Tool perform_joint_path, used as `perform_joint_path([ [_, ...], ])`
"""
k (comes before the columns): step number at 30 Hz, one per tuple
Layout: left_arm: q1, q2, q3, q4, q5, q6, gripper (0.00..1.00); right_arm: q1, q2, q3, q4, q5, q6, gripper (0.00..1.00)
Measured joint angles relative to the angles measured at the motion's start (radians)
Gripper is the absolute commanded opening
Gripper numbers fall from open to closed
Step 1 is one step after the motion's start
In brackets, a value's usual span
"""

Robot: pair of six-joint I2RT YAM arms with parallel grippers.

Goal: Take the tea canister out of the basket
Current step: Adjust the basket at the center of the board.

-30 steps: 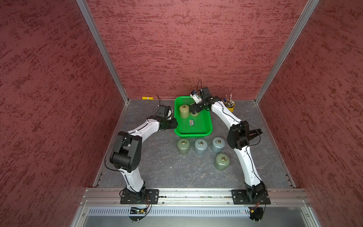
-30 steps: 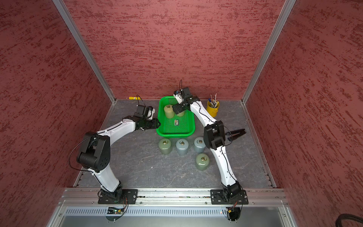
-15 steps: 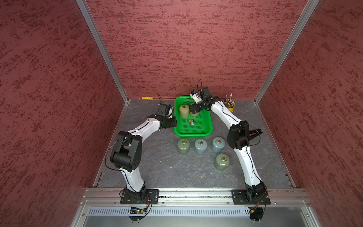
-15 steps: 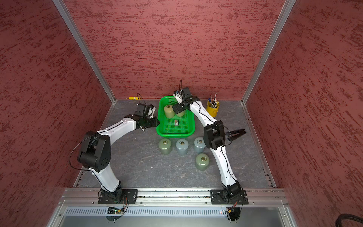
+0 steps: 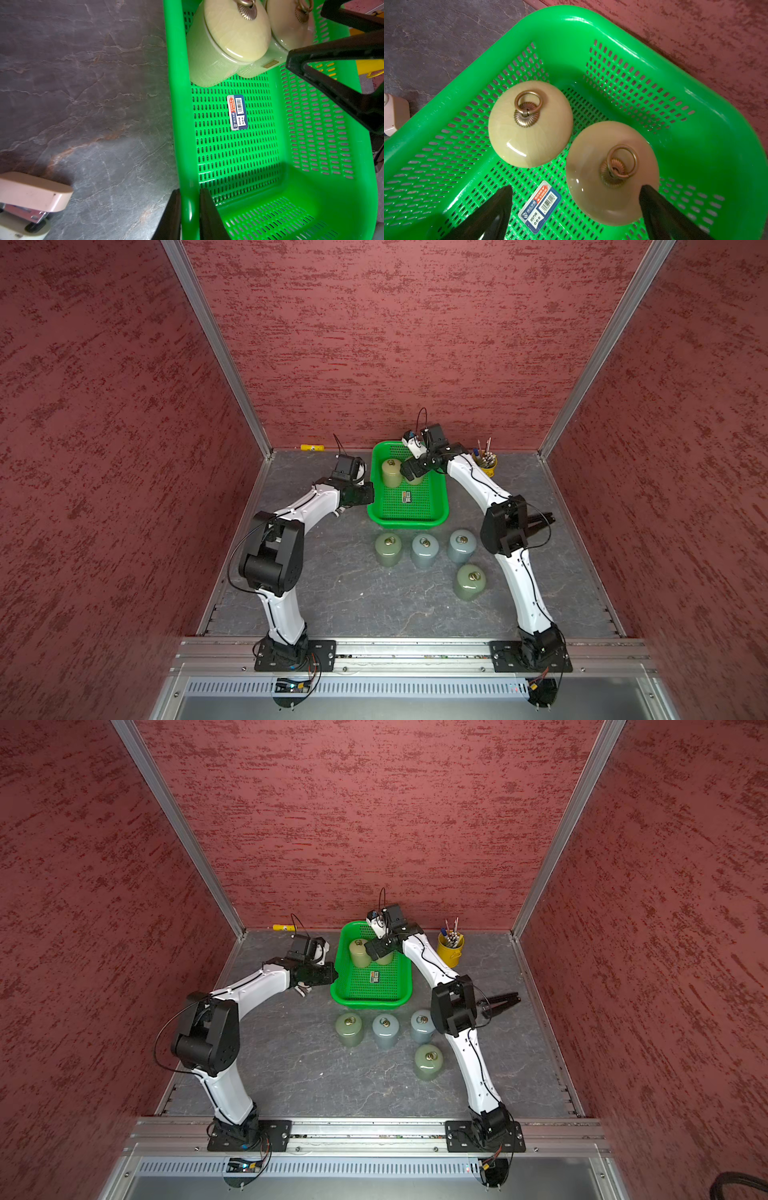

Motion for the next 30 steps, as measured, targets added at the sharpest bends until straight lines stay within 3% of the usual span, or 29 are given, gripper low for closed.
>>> perform_joint_path([
  [8, 0.003, 0.013, 0.017, -0.002, 0.000, 0.009, 0.10, -0.001, 0.000, 0.000, 0.000, -0.003, -0.008, 0.99],
  [12, 0.004, 0.013, 0.018, -0.003, 0.000, 0.010, 0.20, -0.002, 0.000, 0.000, 0.000, -0.003, -0.011, 0.99],
  [14, 0.004, 0.013, 0.018, -0.004, 0.000, 0.014, 0.21, -0.005, 0.000, -0.001, 0.001, -0.003, -0.010, 0.99],
  [19, 0.004, 0.013, 0.018, -0.002, -0.001, 0.006, 0.14, -0.021, -0.017, -0.076, 0.045, -0.004, 0.001, 0.99],
  [24, 0.004, 0.013, 0.016, 0.000, 0.000, -0.018, 0.00, -0.035, -0.041, -0.134, 0.067, -0.006, 0.005, 0.99],
  [30, 0.004, 0.013, 0.016, 0.001, 0.000, -0.043, 0.00, -0.043, -0.041, -0.133, 0.070, -0.006, 0.004, 0.99],
])
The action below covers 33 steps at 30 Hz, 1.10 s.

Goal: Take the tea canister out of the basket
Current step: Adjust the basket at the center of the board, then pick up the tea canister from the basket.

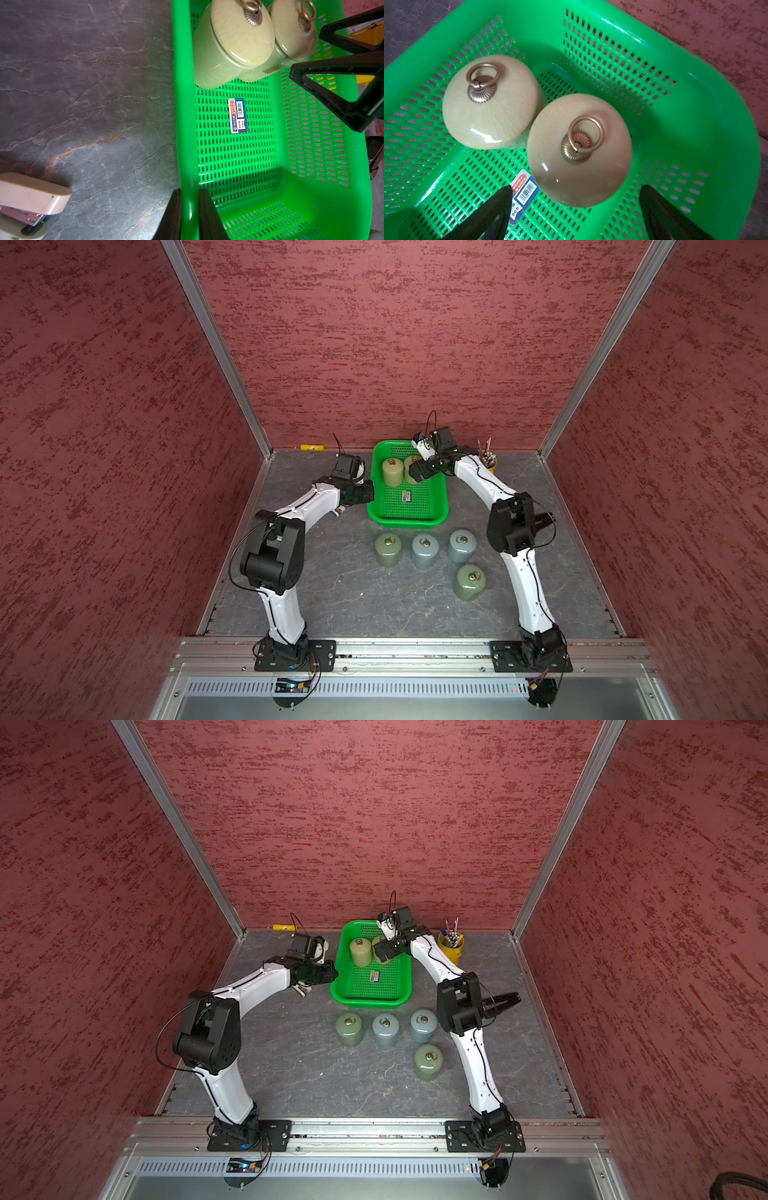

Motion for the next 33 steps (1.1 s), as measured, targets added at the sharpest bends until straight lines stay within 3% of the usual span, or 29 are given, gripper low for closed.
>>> perform_joint_path([
  [14, 0.000, 0.000, 0.000, 0.002, 0.001, -0.040, 0.00, 0.000, 0.017, 0.119, -0.010, -0.009, 0.000, 0.99],
  [33, -0.005, 0.019, 0.000, 0.056, 0.021, -0.100, 0.00, -0.002, 0.046, 0.119, -0.016, -0.016, -0.002, 0.99],
])
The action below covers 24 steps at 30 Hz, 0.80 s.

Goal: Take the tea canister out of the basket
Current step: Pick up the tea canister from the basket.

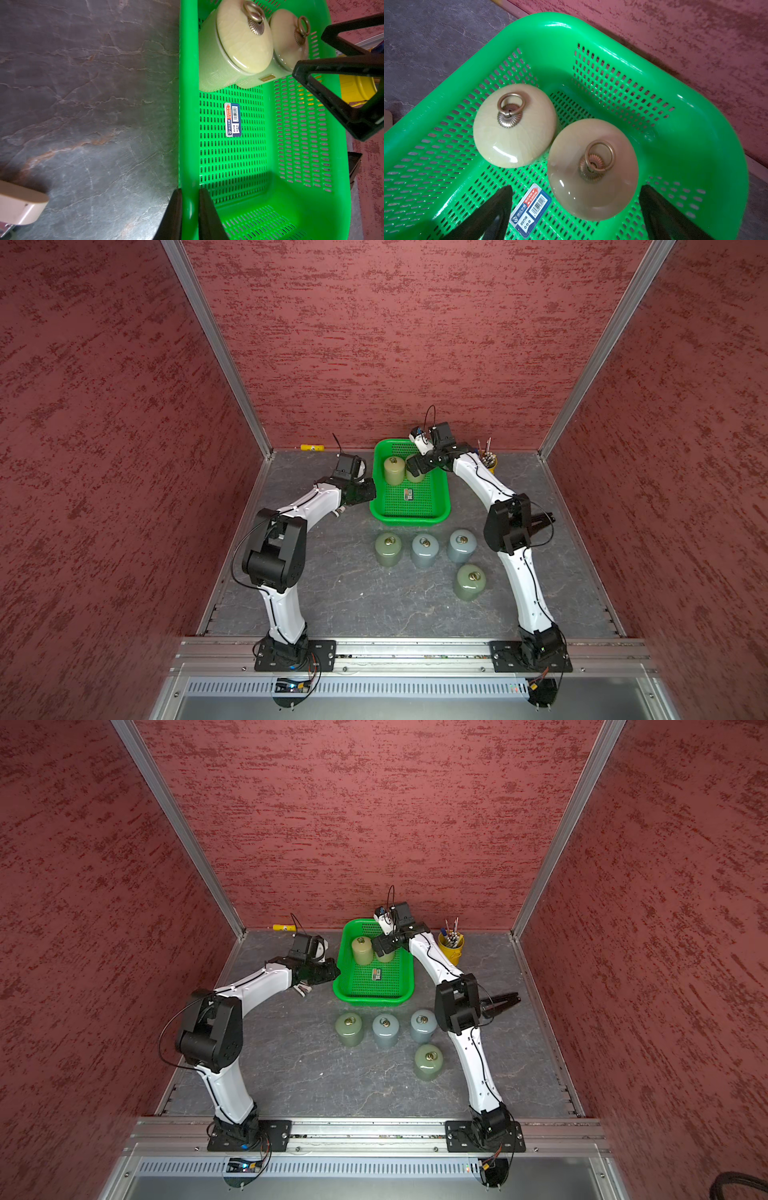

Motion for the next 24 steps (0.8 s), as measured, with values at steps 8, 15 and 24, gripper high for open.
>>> perform_joint_path([
  [8, -0.009, 0.006, 0.000, 0.013, 0.002, -0.019, 0.29, -0.008, -0.002, -0.035, -0.002, -0.017, -0.014, 0.99],
  [15, -0.013, 0.017, 0.000, 0.017, 0.000, -0.019, 0.75, -0.010, -0.002, -0.035, 0.006, -0.017, -0.020, 0.99],
  [24, -0.013, 0.015, 0.000, 0.018, 0.000, -0.012, 0.77, -0.011, 0.013, -0.003, 0.020, 0.003, -0.021, 0.99],
])
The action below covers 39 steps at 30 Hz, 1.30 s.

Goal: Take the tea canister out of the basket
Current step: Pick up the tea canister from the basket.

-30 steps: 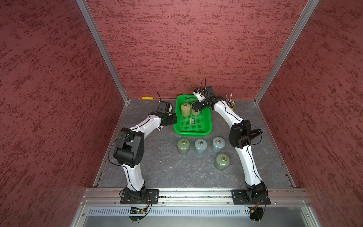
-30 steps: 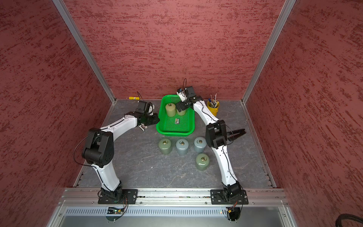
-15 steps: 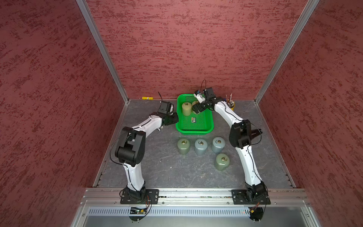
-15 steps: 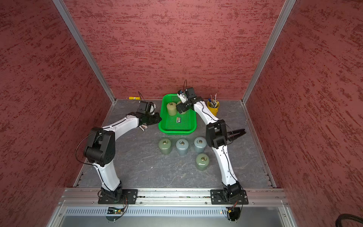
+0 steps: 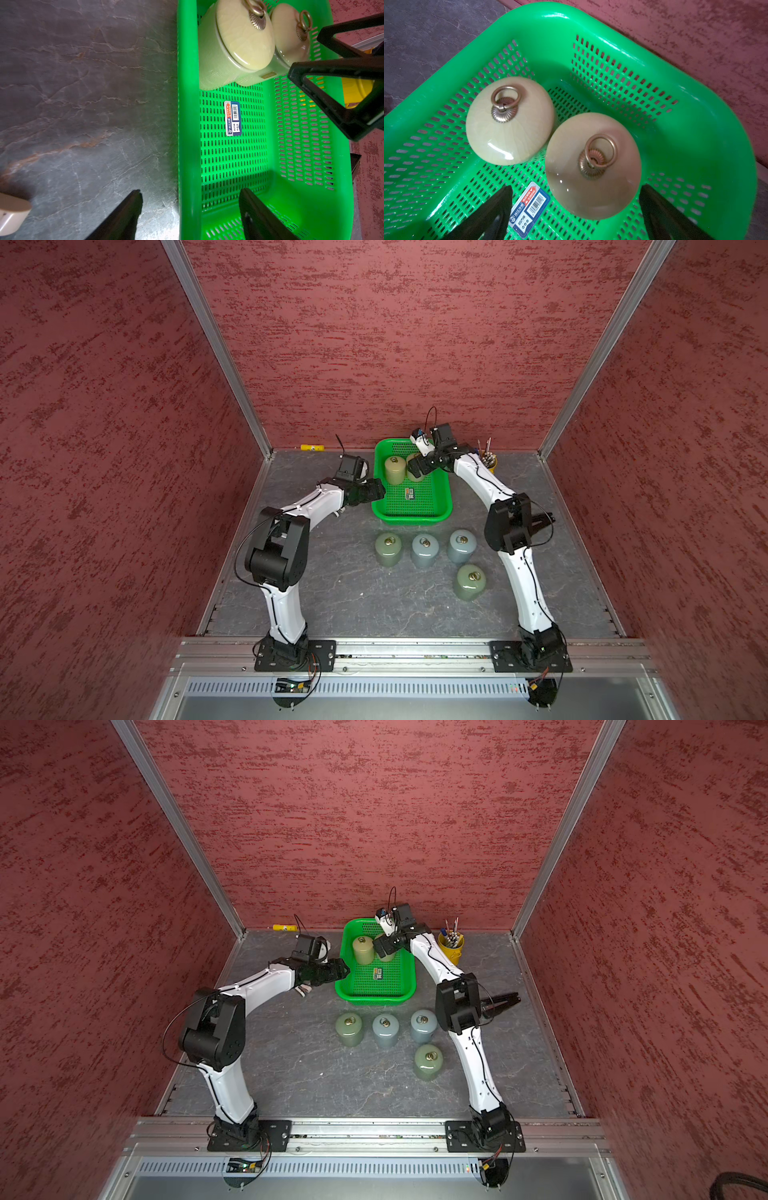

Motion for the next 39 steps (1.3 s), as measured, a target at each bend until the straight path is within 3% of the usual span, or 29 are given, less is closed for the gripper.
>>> perform_joint_path([
  [8, 0.000, -0.032, 0.000, 0.000, 0.000, 0.020, 0.77, -0.002, 0.084, 0.109, 0.005, 0.009, -0.003, 0.99],
  [21, 0.000, -0.039, 0.000, -0.002, 0.000, 0.033, 0.78, -0.009, 0.122, 0.137, 0.006, 0.010, -0.003, 0.98],
  [32, 0.000, -0.076, -0.008, -0.009, 0.002, 0.061, 0.79, -0.012, 0.186, 0.201, 0.005, 0.000, 0.023, 0.85],
  [39, 0.000, -0.109, -0.028, -0.007, 0.003, 0.068, 0.81, -0.013, 0.179, 0.177, 0.024, 0.002, 0.027, 0.68],
])
